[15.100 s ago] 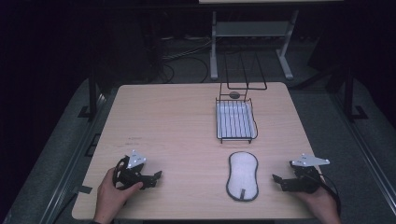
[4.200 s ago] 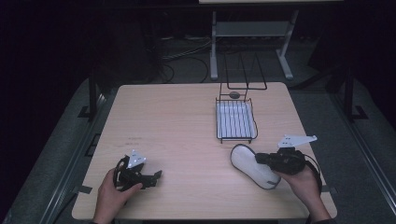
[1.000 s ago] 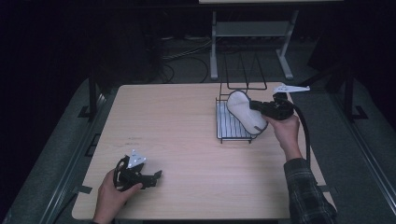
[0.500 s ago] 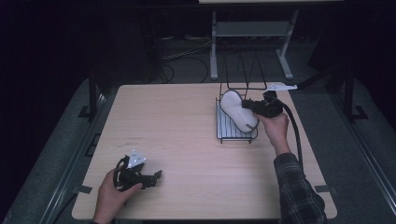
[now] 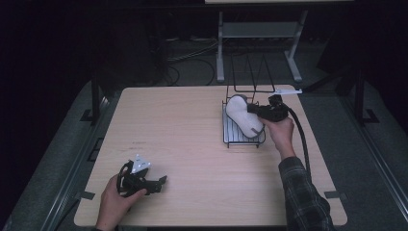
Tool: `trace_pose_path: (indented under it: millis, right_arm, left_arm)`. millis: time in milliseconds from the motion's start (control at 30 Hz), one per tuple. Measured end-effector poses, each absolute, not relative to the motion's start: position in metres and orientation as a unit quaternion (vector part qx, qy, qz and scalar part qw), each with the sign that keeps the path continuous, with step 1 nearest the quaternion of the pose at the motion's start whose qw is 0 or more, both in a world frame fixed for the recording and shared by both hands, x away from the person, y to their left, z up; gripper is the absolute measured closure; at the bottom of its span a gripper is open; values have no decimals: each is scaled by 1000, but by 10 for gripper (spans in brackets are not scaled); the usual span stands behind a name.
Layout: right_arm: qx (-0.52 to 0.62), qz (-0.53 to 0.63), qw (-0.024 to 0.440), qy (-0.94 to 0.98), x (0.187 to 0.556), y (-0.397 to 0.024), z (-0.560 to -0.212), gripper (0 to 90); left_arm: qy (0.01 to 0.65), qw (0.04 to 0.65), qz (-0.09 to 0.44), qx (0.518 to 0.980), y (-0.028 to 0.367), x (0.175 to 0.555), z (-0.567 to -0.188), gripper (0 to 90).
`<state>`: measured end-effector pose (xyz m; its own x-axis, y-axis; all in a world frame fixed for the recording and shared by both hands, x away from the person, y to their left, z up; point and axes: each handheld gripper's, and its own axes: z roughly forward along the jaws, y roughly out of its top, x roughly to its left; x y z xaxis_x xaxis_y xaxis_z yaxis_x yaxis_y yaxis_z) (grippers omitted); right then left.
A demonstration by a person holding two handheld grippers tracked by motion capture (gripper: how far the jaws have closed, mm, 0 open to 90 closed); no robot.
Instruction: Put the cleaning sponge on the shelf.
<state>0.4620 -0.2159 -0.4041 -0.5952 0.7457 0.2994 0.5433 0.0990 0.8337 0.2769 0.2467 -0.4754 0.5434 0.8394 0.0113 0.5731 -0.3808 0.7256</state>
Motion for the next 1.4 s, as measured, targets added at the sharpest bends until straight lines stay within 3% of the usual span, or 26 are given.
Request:
trace_pose_path:
  millis: [600,800,1067,1200,1400]
  right_arm:
    - [449,483,111,744,469,-213,-417,764]
    - [452,465,120,752,471,-213,-422,663]
    - [450,463,132,752,468,-220,-417,600]
    - [455,457,131,753,466,-224,-414,631]
    - [446,441,131,768,455,-233,-418,808]
  left_arm:
    - [437,345,193,808,247,277,-475,127]
    - [437,344,193,808,247,277,-475,127]
    - [437,345,193,808,247,277,-475,128]
    - [437,345,193,808,247,277,-475,127]
    - [437,345,193,808,247,277,-475,128]
